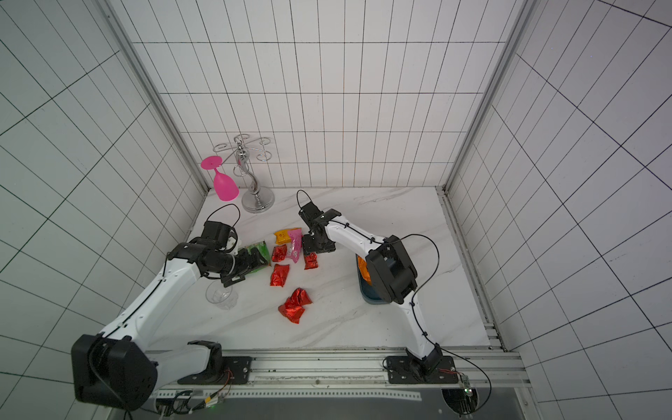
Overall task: Put the tea bags into the storage box
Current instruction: Pick up the tea bag from the center of the board.
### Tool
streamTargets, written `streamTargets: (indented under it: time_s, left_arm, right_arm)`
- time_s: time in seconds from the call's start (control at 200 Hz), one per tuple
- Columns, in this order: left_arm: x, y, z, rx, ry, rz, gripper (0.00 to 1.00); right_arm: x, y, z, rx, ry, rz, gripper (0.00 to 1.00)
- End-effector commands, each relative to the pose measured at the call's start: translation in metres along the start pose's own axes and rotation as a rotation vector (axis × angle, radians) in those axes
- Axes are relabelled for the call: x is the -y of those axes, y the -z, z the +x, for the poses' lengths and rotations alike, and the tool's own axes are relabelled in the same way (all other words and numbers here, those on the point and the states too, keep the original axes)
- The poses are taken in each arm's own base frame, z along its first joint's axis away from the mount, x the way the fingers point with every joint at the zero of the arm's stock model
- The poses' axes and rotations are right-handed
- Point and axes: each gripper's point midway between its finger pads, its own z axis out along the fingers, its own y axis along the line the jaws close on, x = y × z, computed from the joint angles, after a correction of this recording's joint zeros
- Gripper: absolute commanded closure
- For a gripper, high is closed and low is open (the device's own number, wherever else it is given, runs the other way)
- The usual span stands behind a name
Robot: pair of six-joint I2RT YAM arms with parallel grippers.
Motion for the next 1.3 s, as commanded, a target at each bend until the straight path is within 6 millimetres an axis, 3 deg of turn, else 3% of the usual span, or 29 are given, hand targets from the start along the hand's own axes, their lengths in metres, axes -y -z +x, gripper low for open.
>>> streamTargets:
  time_s: [0.0,0.205,0.325,0.525,0.73,0.85,1.074,1.294]
  left_arm:
    - [0.001,0.005,-0.003,0.025,-0.023,0.007,0.03]
    - [-0.005,0.006,0.002,0.029,-0.030,-0.012,0.03]
    - [-0.005,0.006,0.001,0.026,-0.030,-0.013,0.03]
    - [-0.002,0.007,-0.002,0.033,-0.026,-0.004,0.03]
    - [-0.002,0.007,-0.001,0.029,-0.021,0.000,0.03]
    - [-0.002,0.006,-0.001,0.027,-0.017,0.002,0.03]
    - [0.000,0.007,-0.002,0.027,-0.017,0.006,0.03]
    - [0.005,0.002,-0.005,0.008,-0.010,0.023,0.03]
  right_arm:
    - [-0.017,-0.005,-0.001,-0.013,0.044,-0.021,0.29]
    - [-0.029,-0.019,0.007,-0.043,0.069,-0.018,0.32]
    - [-0.025,-0.024,0.011,-0.059,0.068,-0.006,0.41]
    - [-0.012,-0.016,0.024,-0.065,0.090,0.040,0.41]
    - [-0.002,-0.009,0.032,-0.049,0.096,0.068,0.81]
    - [-0.001,-0.007,0.032,-0.042,0.099,0.072,0.97]
    - [-0.001,0.018,0.019,0.029,0.107,0.082,1.00]
    - [0.018,0.075,0.010,0.124,0.052,0.104,1.00]
